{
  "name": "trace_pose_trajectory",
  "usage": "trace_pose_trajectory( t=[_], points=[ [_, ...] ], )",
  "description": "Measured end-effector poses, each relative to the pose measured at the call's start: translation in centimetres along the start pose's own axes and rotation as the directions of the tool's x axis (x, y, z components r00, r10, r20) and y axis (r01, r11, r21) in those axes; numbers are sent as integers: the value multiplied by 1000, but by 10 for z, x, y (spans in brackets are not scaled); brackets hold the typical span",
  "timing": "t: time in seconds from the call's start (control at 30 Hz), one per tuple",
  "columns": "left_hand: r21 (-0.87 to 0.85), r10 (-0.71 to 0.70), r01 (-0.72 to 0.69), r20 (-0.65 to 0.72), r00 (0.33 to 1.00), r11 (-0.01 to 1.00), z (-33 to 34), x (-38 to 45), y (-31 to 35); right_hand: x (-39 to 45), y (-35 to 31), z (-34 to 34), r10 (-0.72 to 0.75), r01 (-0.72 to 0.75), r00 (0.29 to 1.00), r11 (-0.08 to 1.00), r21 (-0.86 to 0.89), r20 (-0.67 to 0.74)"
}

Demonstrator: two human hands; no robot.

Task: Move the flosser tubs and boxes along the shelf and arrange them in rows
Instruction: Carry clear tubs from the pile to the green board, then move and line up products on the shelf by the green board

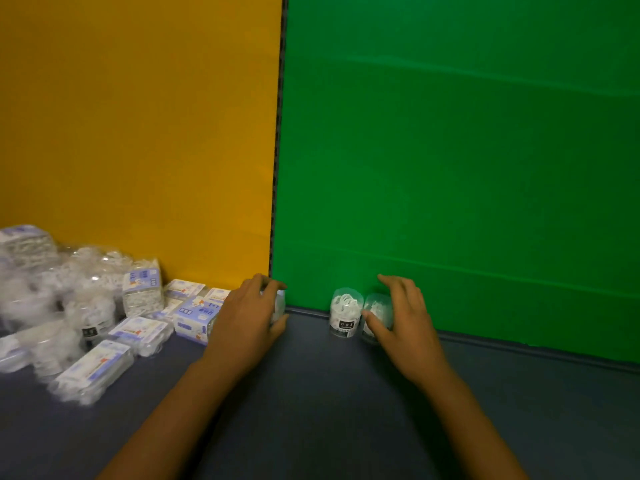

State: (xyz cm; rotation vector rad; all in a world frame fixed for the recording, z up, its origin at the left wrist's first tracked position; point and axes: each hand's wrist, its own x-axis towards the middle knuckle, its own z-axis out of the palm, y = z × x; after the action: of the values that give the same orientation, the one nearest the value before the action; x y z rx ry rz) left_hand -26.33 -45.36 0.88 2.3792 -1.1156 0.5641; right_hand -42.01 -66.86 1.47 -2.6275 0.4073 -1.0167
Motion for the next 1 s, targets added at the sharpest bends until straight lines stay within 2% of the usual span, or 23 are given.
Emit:
trace_pose_trajectory(
  t=[0.1, 0.3, 0.43, 0.77, 1.0],
  points=[
    [54, -10, 12, -34, 999, 998, -31, -14, -18, 5, -37, -2, -81, 83, 996, 993, -88, 24],
    [88, -53, 56, -40, 998, 995, -97, -73, -64, -14, -114, 13, -111, 141, 980, 972, -189, 162],
    [118, -107, 112, -44, 993, 987, -144, -121, -100, -34, -174, 21, -157, 194, 958, 971, -140, 242],
    [208, -298, 307, -76, 952, 929, -244, -247, -171, -69, -310, 61, -282, 279, 929, 959, 45, 240],
    [244, -405, 427, -136, 904, 871, -292, -282, -226, -61, -384, 95, -350, 325, 898, 936, 134, 267]
  ],
)
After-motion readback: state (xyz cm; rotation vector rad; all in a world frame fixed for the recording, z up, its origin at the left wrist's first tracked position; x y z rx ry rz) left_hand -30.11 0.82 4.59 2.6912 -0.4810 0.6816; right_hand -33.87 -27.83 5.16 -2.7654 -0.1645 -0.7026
